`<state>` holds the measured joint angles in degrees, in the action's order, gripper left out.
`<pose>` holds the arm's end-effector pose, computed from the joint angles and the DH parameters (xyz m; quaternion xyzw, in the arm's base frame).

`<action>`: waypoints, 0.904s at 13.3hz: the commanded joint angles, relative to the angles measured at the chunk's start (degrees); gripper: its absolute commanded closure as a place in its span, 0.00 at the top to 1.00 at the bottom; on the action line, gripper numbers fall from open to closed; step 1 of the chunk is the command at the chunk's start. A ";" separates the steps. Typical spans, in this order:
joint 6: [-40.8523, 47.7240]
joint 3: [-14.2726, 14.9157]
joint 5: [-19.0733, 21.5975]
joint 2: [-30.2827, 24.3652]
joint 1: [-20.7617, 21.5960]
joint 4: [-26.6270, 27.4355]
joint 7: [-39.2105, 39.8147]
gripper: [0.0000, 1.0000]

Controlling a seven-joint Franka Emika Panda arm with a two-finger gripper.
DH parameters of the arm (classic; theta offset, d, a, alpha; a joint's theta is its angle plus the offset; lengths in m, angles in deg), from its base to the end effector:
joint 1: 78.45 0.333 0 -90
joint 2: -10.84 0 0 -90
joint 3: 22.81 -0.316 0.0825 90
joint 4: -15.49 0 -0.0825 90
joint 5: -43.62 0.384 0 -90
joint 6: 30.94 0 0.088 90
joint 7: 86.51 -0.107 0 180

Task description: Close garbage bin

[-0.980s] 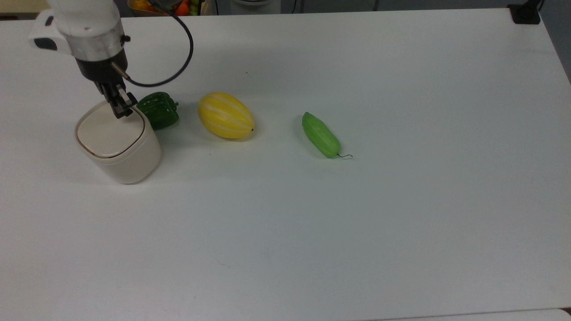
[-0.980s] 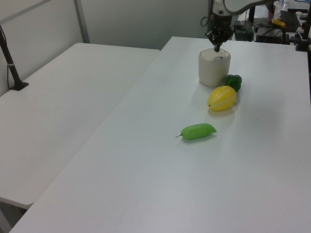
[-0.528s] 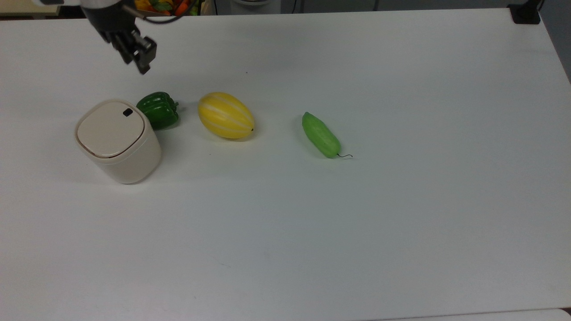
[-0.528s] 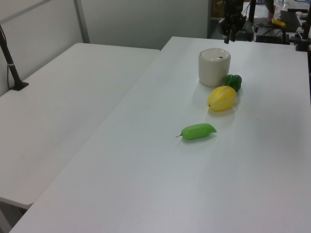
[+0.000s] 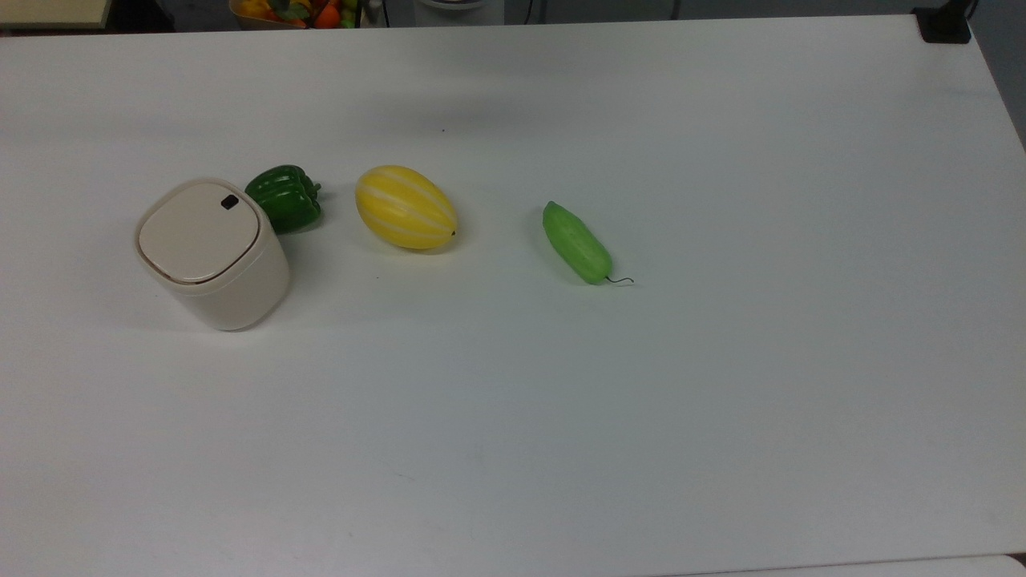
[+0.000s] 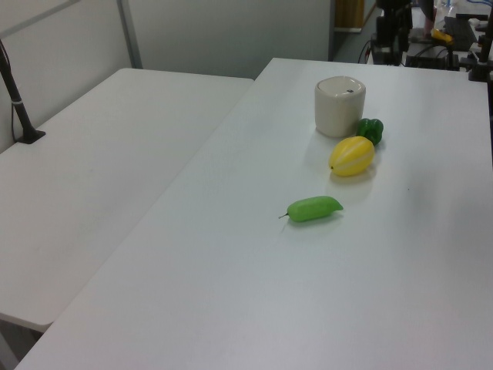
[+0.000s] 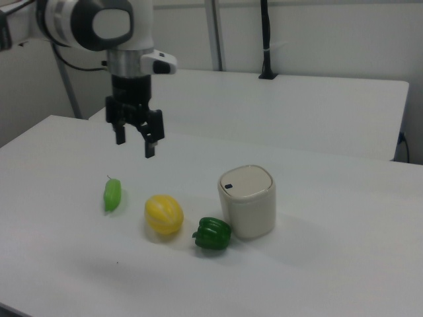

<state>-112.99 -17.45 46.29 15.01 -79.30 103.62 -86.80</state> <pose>0.5573 -0.0532 0.5885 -0.9943 0.0555 0.0880 0.0245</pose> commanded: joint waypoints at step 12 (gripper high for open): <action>-0.48 0.70 0.67 -12.44 0.16 9.87 2.40 1.00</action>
<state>-112.63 -17.24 46.29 3.21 -78.24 113.41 -84.75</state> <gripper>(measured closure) 0.000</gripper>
